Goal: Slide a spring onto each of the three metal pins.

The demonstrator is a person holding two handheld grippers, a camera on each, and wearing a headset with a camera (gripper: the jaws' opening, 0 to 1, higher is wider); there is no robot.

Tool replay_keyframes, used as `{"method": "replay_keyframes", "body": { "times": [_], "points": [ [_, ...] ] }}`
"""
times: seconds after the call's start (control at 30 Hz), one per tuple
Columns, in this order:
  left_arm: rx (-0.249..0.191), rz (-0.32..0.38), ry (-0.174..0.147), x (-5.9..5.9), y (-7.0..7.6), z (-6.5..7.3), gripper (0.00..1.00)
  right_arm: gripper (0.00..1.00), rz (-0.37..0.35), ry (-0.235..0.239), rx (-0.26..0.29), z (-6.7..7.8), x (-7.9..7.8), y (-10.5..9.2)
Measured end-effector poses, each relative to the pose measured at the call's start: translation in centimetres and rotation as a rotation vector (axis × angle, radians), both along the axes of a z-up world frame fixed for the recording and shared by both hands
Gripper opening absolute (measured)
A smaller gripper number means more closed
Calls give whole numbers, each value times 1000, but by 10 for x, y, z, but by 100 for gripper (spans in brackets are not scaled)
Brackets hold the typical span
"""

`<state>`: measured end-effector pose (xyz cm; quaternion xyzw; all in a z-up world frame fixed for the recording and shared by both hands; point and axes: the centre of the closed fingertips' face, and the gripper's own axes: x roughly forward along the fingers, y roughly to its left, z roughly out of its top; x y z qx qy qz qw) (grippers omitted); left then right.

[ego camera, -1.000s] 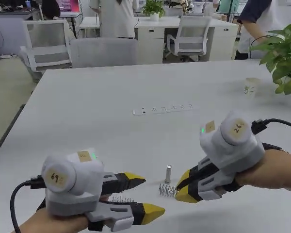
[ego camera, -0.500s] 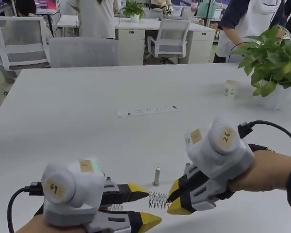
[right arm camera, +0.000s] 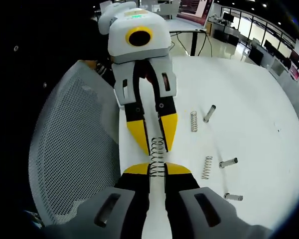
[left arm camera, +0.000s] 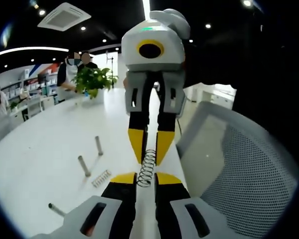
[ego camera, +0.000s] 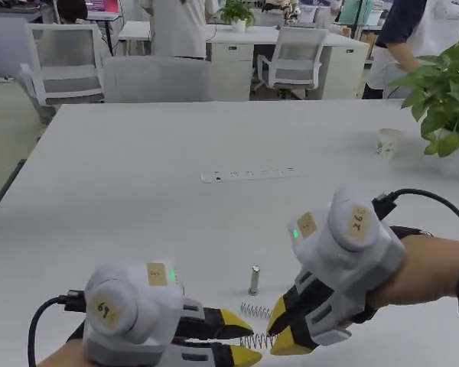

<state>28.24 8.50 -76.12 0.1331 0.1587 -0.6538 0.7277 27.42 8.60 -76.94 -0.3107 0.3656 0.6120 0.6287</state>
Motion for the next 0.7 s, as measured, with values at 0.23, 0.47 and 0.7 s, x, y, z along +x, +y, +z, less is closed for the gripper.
{"method": "replay_keyframes", "body": {
  "times": [0.23,0.47,0.7],
  "points": [
    [43,14,-29,-8,-5,-3,3,7,59,29,12,4,-4,-5],
    [65,39,-49,-4,-8,2,2,7,32,61,96,12,-2,-9],
    [53,69,-50,0,-7,6,2,7,-11,74,194,24,1,-6]
  ]
}}
